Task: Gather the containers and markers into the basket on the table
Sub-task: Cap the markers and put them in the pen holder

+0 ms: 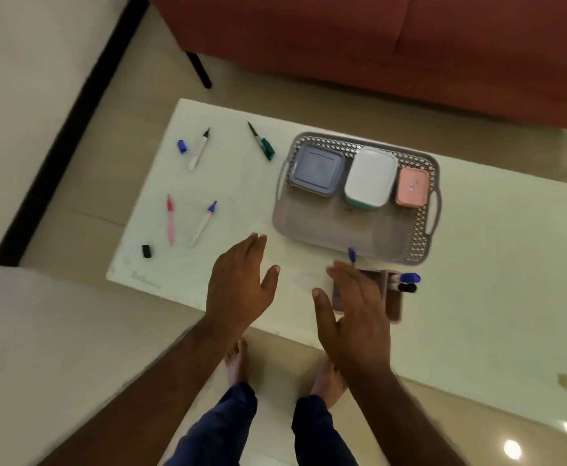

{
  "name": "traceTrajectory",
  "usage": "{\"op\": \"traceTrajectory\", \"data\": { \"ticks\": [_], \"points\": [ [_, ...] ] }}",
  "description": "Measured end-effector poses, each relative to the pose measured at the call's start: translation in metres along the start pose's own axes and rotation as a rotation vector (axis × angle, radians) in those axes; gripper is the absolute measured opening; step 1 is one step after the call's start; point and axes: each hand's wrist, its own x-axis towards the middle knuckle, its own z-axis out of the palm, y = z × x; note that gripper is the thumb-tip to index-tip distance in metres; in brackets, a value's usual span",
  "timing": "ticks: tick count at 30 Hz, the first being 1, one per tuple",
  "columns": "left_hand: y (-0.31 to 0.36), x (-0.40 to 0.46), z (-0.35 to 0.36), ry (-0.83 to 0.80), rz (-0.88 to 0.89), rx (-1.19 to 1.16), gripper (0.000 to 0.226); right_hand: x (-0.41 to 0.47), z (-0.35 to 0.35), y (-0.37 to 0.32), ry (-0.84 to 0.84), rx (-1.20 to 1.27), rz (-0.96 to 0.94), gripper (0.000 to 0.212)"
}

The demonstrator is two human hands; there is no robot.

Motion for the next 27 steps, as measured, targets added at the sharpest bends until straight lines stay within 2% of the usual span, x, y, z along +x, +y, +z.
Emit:
{"op": "traceTrajectory", "data": {
  "ticks": [3,7,13,18,22,27],
  "points": [
    [-0.039,0.01,-0.011,0.092,-0.127,-0.044,0.057,0.032,0.028,-0.027,-0.092,-0.014,-0.116,0.034],
    [-0.113,0.02,-0.023,0.148,-0.292,0.013,0.052,0.065,0.1,-0.057,-0.174,0.002,-0.168,0.036],
    [-0.212,0.019,-0.034,0.004,-0.508,0.031,0.046,0.103,0.194,-0.096,-0.5,-0.106,-0.073,0.045],
    [-0.267,0.018,-0.029,-0.15,-0.585,-0.022,0.046,0.123,0.251,-0.117,-0.665,-0.244,-0.027,0.051],
    [-0.29,0.026,-0.014,-0.228,-0.566,-0.05,0.045,0.135,0.281,-0.125,-0.684,-0.318,-0.014,0.051],
    [-0.301,0.049,-0.007,-0.051,-0.468,0.015,0.043,0.139,0.302,-0.126,-0.529,-0.314,0.053,0.036]
  ]
}}
